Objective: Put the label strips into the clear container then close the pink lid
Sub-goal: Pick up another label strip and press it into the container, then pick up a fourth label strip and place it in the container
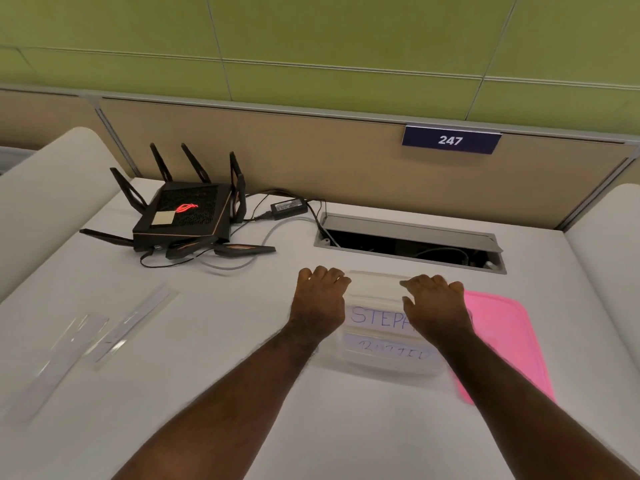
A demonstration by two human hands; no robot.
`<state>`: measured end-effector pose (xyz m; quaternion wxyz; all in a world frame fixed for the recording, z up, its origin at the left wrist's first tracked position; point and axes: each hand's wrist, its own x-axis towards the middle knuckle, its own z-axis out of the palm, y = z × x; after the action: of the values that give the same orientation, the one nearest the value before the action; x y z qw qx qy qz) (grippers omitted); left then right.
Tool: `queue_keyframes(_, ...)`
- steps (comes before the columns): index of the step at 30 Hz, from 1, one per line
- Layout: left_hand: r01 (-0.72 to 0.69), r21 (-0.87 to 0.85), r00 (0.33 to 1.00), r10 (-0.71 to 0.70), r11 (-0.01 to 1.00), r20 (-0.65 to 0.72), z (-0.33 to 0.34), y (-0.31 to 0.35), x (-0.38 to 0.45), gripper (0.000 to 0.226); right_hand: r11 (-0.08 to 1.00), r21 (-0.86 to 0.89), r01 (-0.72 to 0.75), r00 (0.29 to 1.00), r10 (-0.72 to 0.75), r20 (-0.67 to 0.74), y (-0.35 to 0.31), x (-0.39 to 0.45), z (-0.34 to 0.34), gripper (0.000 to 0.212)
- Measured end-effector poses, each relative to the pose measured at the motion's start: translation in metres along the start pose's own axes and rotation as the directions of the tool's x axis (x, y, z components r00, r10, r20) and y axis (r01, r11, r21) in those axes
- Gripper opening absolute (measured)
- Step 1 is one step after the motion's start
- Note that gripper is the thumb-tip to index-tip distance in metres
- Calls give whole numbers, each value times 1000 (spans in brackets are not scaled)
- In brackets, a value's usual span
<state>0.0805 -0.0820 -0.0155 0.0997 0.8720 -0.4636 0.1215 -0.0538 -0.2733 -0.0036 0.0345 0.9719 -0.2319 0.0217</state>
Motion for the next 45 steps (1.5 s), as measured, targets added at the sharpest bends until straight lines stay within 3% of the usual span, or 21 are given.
queue_keyframes(4,153,-22,986,-154,988,-68,-9,-32,-22,38,997,67,36,996,-30,-86,-32,13,-15,37)
queue_keyframes(10,386,42,922,-387,922,8,-17,-95,-76,47,976,121,179,978,-164,-127,-99,31,-18,38)
queue_keyframes(17,584,190,769,-613,789,183,-17,-169,-158,63,923,139,360,931,-365,10,-195,42,12,54)
queue_keyframes(20,628,225,725,-665,745,181,-22,-195,-190,66,896,149,419,896,-435,93,-238,40,32,62)
queue_keyframes(29,665,306,703,-709,681,52,-41,-265,-250,63,784,197,589,746,-621,241,-364,36,61,71)
queue_keyframes(32,635,333,728,-684,697,46,-41,-291,-259,57,752,233,617,712,-659,244,-400,36,61,72)
queue_keyframes(36,544,366,814,-581,755,-13,-37,-319,-263,40,729,264,631,679,-684,268,-432,40,60,71)
queue_keyframes(38,538,352,814,-581,766,18,-39,-326,-258,35,725,277,631,673,-689,269,-442,42,58,71)
queue_keyframes(40,589,295,771,-632,752,73,-44,-328,-250,32,723,291,626,674,-690,264,-449,45,57,71)
queue_keyframes(43,796,49,580,-782,604,227,-46,-332,-238,20,723,316,614,684,-688,244,-452,47,56,72)
queue_keyframes(45,832,-67,545,-786,551,290,-47,-331,-237,18,725,328,606,699,-682,217,-450,48,55,74)
